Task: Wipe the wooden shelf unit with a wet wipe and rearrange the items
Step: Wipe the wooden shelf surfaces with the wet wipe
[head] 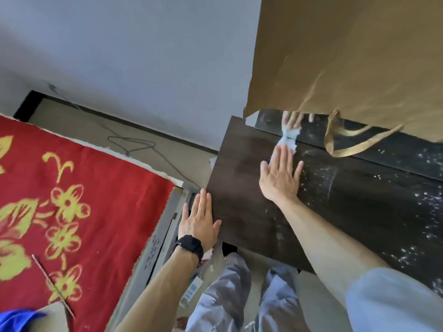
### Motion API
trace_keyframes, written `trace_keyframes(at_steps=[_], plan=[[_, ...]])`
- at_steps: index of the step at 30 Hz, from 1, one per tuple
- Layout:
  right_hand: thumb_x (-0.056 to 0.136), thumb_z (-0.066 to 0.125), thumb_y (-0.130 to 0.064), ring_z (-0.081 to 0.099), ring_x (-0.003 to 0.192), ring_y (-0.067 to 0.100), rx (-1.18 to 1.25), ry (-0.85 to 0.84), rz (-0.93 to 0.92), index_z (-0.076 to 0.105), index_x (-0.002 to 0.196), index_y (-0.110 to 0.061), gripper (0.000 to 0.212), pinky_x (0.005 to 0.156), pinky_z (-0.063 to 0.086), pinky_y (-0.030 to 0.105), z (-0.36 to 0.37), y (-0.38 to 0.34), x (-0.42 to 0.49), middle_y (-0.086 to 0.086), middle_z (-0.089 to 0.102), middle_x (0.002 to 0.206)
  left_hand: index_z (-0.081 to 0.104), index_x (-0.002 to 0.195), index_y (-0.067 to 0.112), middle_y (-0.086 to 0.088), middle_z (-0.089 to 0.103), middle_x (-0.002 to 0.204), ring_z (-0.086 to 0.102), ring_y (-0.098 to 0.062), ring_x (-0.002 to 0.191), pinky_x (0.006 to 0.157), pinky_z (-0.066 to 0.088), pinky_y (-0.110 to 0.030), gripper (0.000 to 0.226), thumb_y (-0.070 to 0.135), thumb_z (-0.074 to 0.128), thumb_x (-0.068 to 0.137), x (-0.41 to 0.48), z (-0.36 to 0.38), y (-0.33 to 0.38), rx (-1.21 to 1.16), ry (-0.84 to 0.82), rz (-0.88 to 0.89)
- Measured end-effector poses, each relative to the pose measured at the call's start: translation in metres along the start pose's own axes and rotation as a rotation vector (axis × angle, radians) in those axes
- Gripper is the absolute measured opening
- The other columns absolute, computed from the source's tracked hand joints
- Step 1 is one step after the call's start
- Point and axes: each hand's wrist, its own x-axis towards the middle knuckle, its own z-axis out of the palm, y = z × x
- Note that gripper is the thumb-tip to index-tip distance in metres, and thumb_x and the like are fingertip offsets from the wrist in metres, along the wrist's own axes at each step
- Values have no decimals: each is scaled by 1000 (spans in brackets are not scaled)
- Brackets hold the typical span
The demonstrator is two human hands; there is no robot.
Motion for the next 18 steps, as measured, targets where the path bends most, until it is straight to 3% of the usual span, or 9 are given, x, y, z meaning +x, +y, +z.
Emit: trace_keyframes(at_steps=[3,5,9,12,18], plan=[[101,11,-47,-12,153,17,28,-9,200,-2,158,-13,67,121,-4,58,-13,45,-21,2,-10,167,-14,155,10,-7,-18,164,-11,-22,152,123,0,-47,76,49,25,103,0,-5,-1,31,-22,12],[101,13,-47,-13,153,21,52,-5,217,-2,158,-9,70,121,-4,59,-11,33,-29,7,-10,166,-14,155,10,-7,-19,164,-11,-22,152,122,0,-47,76,49,26,103,-1,-7,0,45,-25,12],[102,8,-50,-21,151,20,1,-50,-206,-11,156,-13,68,120,-15,53,11,-42,-27,4,-19,164,-14,155,11,-6,-19,163,-12,-21,152,122,0,-46,76,48,26,103,-2,-10,2,81,-45,9],[102,5,-50,-22,150,13,-14,-79,-316,-10,157,-17,65,120,-12,55,8,-63,0,-4,-20,164,-16,154,11,-6,-20,163,-12,-21,152,123,0,-47,76,48,25,103,-2,-13,2,108,-56,7],[101,6,-46,-15,152,12,101,-21,122,-8,157,-21,64,119,-12,57,-17,30,12,-6,-14,166,-15,154,9,-8,-20,163,-11,-22,152,123,3,-47,78,49,27,102,-1,-12,-1,98,-55,25]])
